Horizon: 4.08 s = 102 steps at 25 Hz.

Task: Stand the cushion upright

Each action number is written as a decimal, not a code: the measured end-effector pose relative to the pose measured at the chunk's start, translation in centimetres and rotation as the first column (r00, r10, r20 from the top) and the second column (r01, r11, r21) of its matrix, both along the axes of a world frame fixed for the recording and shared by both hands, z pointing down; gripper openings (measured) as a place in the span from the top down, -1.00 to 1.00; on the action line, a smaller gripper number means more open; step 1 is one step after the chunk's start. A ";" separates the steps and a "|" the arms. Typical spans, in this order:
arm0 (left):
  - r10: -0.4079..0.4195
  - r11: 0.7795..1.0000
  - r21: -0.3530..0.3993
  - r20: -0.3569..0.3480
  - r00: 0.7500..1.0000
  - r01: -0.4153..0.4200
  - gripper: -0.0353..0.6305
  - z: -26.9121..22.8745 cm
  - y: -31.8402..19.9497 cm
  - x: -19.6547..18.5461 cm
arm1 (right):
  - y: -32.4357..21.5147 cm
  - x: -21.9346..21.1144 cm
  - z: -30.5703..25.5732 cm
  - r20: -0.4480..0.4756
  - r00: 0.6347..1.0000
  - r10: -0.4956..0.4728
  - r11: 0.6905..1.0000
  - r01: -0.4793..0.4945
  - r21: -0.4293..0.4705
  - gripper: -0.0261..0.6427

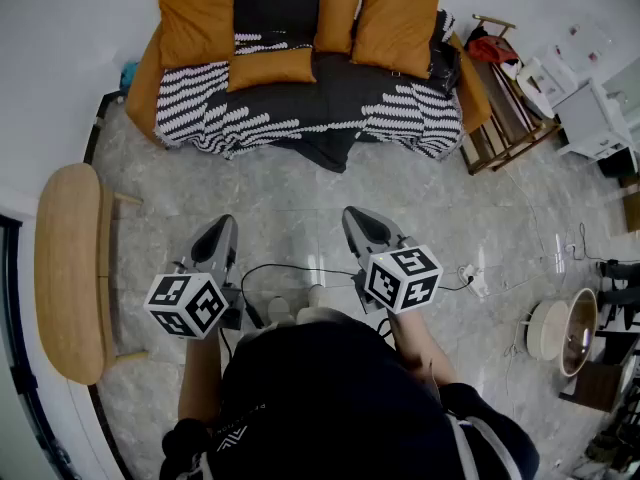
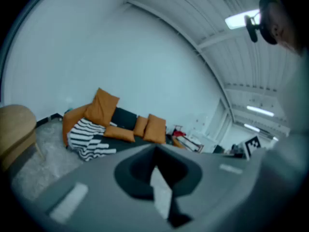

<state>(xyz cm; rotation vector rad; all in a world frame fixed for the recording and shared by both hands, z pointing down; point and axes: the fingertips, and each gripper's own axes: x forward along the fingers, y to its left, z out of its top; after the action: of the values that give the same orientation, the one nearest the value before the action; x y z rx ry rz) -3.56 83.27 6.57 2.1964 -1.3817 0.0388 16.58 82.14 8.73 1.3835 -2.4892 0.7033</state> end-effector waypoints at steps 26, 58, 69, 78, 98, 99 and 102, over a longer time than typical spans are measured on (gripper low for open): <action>-0.065 0.998 -0.021 0.055 0.996 0.067 0.89 1.0 -1.7 6.1 | -3.3 4.4 1.9 0.061 0.992 -0.113 0.992 0.116 -0.043 0.93; 0.000 0.998 -0.061 0.032 0.999 0.002 0.88 4.8 -21.7 0.4 | -21.3 -1.4 4.2 0.015 0.998 -0.056 0.994 0.057 -0.090 0.93; -0.004 0.991 -0.131 0.059 0.998 0.012 0.89 7.9 -28.7 -5.1 | -28.4 -5.7 5.8 0.007 1.000 -0.023 0.991 0.024 -0.132 0.93; 0.056 0.991 -0.124 0.077 0.995 -0.046 0.89 9.2 -32.8 -6.0 | -31.7 -6.7 6.8 -0.024 1.000 -0.013 0.989 0.009 -0.151 0.93; 0.084 0.981 -0.188 0.145 0.986 -0.056 0.88 12.7 -46.5 -4.7 | -48.3 -7.4 11.0 -0.034 0.990 -0.133 0.976 0.125 -0.180 0.91; 0.094 0.979 -0.195 0.156 0.983 -0.062 0.88 13.0 -47.2 -4.4 | -49.1 -7.3 11.2 -0.036 0.990 -0.137 0.975 0.128 -0.183 0.90; 0.111 0.972 -0.224 0.166 0.980 -0.072 0.88 14.0 -48.8 -3.8 | -50.9 -7.1 12.1 -0.049 0.987 -0.155 0.969 0.143 -0.200 0.86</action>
<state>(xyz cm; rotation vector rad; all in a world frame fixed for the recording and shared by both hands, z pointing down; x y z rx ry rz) -7.36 34.43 20.53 2.1110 -1.2991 0.4105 9.45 31.28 20.82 1.1199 -2.3711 0.8321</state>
